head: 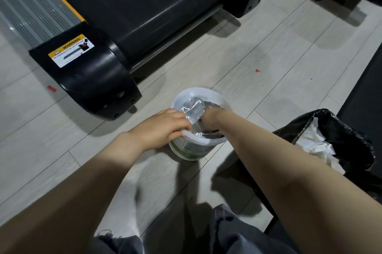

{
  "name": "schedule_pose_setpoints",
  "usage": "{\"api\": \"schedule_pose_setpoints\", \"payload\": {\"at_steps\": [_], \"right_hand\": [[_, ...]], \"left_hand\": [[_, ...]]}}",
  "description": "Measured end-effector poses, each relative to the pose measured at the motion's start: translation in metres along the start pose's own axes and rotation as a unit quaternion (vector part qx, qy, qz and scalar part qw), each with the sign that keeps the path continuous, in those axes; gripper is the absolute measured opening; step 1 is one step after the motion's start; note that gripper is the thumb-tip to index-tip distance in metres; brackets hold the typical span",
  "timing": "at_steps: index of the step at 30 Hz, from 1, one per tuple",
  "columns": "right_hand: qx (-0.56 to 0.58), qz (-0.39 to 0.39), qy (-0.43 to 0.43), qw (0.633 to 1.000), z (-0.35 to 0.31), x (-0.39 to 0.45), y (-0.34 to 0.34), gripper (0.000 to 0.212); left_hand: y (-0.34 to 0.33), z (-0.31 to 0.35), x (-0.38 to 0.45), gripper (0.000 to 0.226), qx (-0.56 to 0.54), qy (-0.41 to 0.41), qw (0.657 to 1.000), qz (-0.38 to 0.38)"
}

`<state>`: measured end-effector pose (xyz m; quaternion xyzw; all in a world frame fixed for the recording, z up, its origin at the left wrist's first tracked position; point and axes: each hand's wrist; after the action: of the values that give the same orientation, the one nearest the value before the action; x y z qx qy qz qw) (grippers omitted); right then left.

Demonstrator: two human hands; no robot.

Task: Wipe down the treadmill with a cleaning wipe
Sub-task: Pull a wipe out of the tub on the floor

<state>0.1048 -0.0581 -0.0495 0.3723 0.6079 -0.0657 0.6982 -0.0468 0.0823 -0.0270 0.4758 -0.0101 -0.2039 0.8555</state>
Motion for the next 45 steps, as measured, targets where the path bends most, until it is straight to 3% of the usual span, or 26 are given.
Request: {"api": "schedule_pose_setpoints", "payload": {"at_steps": [5,10,15,18,23,27,31,33,35,38,40,42,45], "right_hand": [[0.005,0.110,0.012,0.994,-0.006,0.008,0.011,0.006],[-0.003,0.120,0.018,0.993,-0.009,-0.006,0.027,0.011],[0.016,0.035,0.007,0.999,-0.012,-0.011,0.039,0.015],[0.016,-0.006,-0.016,1.000,-0.016,-0.011,0.046,0.014],[0.041,-0.026,-0.019,0.999,-0.027,-0.012,0.042,0.042],[0.060,-0.038,-0.002,0.998,-0.027,-0.018,0.038,0.039],[0.095,-0.077,0.017,0.992,-0.025,-0.013,0.035,0.020],[0.101,-0.103,0.027,0.989,-0.025,-0.011,0.036,0.023],[0.090,-0.104,0.032,0.990,-0.025,-0.014,0.036,0.020],[0.076,-0.105,0.041,0.991,-0.025,-0.023,0.035,0.031],[0.078,-0.113,0.044,0.990,-0.025,-0.022,0.033,0.023],[0.093,-0.109,0.037,0.989,-0.023,-0.019,0.033,0.020],[0.139,-0.069,-0.003,0.988,-0.021,-0.015,0.031,0.038]], "left_hand": [[0.003,-0.014,-0.009,0.020,-0.059,0.028,0.998,0.022],[0.008,-0.023,-0.013,0.040,-0.080,0.083,0.993,0.014],[0.011,-0.032,-0.015,0.054,-0.092,0.084,0.991,0.045],[0.011,-0.042,-0.022,0.050,-0.117,0.110,0.986,0.047],[0.017,-0.052,-0.030,0.042,-0.109,0.096,0.989,0.029],[0.024,-0.048,-0.028,0.042,-0.124,0.151,0.981,-0.023],[0.020,-0.039,-0.020,0.065,-0.111,0.193,0.974,-0.043],[0.016,-0.038,-0.019,0.073,-0.106,0.193,0.975,-0.031],[0.015,-0.040,-0.018,0.068,-0.126,0.189,0.974,-0.015],[0.015,-0.040,-0.016,0.047,-0.147,0.168,0.975,-0.007],[0.015,-0.040,-0.015,0.037,-0.145,0.159,0.977,0.001],[0.016,-0.039,-0.014,0.039,-0.143,0.157,0.977,0.016],[0.016,-0.038,-0.014,0.042,-0.144,0.156,0.977,0.029]]}}
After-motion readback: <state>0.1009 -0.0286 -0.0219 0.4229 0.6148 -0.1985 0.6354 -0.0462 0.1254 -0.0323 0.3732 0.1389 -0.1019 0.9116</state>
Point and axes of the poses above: each hand's wrist, its own x-axis towards the middle knuckle, its own y-axis out of the back of the hand, z = x × y, and after that the axes turned 9 degrees about -z, right-handed
